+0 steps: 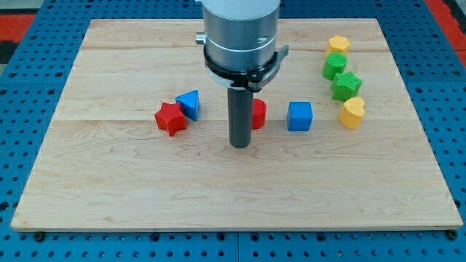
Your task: Place your arm below the yellow heart
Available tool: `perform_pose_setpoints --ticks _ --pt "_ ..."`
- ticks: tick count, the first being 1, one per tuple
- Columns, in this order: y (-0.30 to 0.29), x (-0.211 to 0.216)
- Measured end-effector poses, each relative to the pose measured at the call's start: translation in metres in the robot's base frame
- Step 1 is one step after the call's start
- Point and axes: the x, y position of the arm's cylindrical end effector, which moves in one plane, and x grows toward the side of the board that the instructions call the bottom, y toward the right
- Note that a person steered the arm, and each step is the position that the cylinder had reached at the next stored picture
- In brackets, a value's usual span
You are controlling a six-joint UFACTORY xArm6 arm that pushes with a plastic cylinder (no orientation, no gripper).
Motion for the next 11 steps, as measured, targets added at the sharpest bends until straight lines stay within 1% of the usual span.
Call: perform_pose_setpoints --ticks 4,7,10,11 --pt "0.041 -0.002" --pt "0.054 -0.003" --pt "0.131 -0.008" --pt "0.175 -0.009"
